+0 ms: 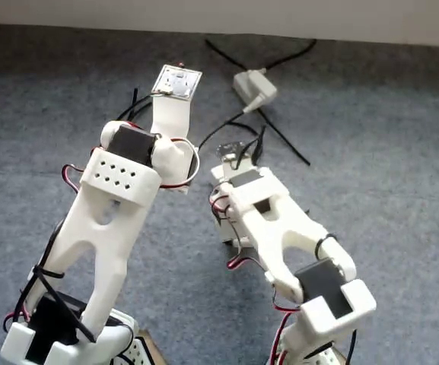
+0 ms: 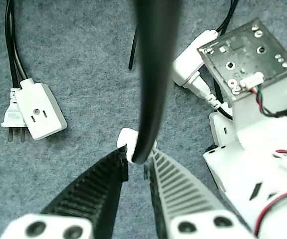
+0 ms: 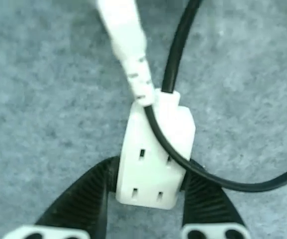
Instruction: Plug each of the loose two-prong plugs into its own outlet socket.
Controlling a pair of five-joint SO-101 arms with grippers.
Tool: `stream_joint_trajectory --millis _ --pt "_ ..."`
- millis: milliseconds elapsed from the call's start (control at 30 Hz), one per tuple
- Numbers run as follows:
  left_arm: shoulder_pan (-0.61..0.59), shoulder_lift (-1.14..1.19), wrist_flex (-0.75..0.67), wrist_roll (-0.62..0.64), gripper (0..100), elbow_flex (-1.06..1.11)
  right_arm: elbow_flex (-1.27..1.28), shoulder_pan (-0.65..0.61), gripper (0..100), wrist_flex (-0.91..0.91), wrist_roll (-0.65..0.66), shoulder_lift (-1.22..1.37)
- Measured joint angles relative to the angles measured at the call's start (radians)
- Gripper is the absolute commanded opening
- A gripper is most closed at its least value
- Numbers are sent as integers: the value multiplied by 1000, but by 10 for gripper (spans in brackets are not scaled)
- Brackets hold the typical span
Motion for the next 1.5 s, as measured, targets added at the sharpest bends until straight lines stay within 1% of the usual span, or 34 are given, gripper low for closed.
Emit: stream_joint_trajectory --millis 200,267,333,467,533,667,733,833,933,1067,1200,1267,1367,1500 --pt "0 0 0 0 6 0 -100 0 68 -15 -218 55" --pt "0 0 0 0 6 0 -100 0 71 -48 -261 55" --pt "0 0 0 0 6 0 -101 0 105 -60 -272 55" --pt "0 0 0 0 6 0 -112 -2 238 -63 -279 55" --pt "0 0 0 0 6 0 -121 -6 283 -64 -284 55" --pt "0 0 0 0 6 0 -132 -9 293 -68 -284 37" --pt "0 0 0 0 6 0 -132 11 294 -69 -284 2" --pt "0 0 0 0 6 0 -133 69 295 -41 -284 -91" --pt "12 0 0 2 6 5 -133 155 295 -9 -284 -184" --pt "60 0 0 12 6 5 -133 319 295 26 -241 -227" --pt "95 0 0 144 6 31 -133 493 295 58 -215 -227" --pt "95 0 -3 201 6 34 -135 559 295 74 -212 -204" --pt "91 0 -3 276 6 35 -135 611 295 83 -212 -141" --pt "117 0 -29 413 6 55 -135 631 295 86 -212 -58"
